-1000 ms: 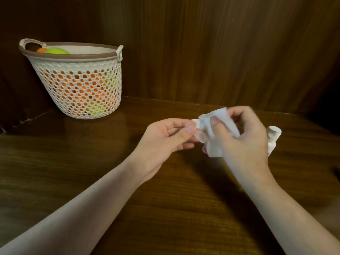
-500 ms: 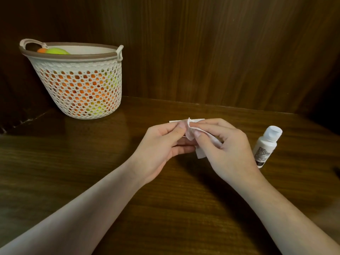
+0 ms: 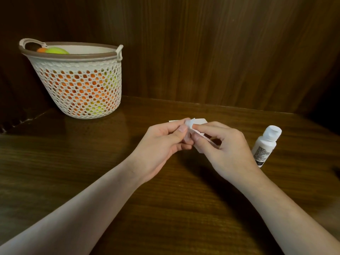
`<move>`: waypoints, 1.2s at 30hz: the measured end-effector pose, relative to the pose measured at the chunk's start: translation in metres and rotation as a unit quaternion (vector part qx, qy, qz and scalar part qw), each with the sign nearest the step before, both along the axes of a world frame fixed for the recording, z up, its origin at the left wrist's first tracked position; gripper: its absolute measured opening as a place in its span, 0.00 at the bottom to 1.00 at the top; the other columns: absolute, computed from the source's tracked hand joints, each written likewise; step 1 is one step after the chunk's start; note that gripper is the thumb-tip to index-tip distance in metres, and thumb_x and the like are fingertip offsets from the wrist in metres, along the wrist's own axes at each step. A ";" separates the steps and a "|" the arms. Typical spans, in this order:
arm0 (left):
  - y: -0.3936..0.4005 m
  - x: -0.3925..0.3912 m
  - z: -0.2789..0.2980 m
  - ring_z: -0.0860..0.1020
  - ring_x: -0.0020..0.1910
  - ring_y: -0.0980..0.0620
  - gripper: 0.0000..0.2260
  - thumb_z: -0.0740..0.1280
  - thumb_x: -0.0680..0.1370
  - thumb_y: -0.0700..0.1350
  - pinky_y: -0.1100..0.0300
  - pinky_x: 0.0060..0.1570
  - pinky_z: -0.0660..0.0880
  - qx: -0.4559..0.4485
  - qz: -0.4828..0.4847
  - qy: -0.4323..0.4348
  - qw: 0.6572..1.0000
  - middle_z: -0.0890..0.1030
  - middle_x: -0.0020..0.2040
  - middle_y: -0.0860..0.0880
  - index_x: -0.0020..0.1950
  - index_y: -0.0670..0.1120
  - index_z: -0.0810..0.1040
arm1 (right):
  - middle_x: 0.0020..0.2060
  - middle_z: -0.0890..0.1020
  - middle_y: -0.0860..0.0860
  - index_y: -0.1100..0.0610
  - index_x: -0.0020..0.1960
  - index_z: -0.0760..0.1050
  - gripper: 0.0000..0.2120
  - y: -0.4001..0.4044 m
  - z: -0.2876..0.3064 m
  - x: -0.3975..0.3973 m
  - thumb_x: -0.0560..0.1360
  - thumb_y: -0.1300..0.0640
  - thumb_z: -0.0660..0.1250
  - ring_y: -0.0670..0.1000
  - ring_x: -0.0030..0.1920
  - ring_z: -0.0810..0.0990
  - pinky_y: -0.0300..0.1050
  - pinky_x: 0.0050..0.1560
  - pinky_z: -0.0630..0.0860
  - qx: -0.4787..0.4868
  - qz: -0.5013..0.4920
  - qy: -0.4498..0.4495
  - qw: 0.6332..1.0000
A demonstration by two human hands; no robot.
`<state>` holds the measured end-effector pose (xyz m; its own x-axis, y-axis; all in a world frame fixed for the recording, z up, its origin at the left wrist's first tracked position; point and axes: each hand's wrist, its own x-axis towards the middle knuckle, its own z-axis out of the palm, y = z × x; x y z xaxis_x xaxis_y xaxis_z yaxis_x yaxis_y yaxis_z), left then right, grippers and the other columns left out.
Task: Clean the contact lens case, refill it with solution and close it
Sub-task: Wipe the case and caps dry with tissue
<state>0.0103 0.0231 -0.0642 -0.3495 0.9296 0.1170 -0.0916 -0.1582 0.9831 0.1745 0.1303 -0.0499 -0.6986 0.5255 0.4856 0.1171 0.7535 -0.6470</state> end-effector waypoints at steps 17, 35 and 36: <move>-0.002 0.000 -0.001 0.84 0.46 0.53 0.13 0.64 0.87 0.41 0.58 0.54 0.82 -0.019 -0.016 -0.015 1.000 0.86 0.48 0.46 0.56 0.36 0.86 | 0.49 0.84 0.27 0.30 0.47 0.81 0.16 0.004 0.005 0.000 0.79 0.53 0.76 0.32 0.57 0.80 0.24 0.51 0.73 -0.023 -0.012 0.027 0.999; 0.000 0.005 0.005 0.83 0.48 0.53 0.12 0.65 0.87 0.43 0.59 0.53 0.81 -0.030 -0.033 -0.055 0.997 0.87 0.54 0.44 0.63 0.43 0.87 | 0.49 0.89 0.39 0.39 0.52 0.88 0.06 -0.004 -0.003 -0.003 0.81 0.50 0.74 0.38 0.53 0.86 0.33 0.43 0.82 -0.244 0.012 0.103 0.964; 0.000 0.006 0.006 0.84 0.47 0.53 0.12 0.65 0.87 0.43 0.59 0.52 0.81 -0.029 -0.032 -0.065 0.997 0.87 0.55 0.43 0.64 0.43 0.87 | 0.49 0.89 0.40 0.40 0.52 0.88 0.05 -0.003 -0.003 -0.003 0.80 0.50 0.75 0.39 0.52 0.86 0.32 0.43 0.81 -0.255 0.012 0.108 0.961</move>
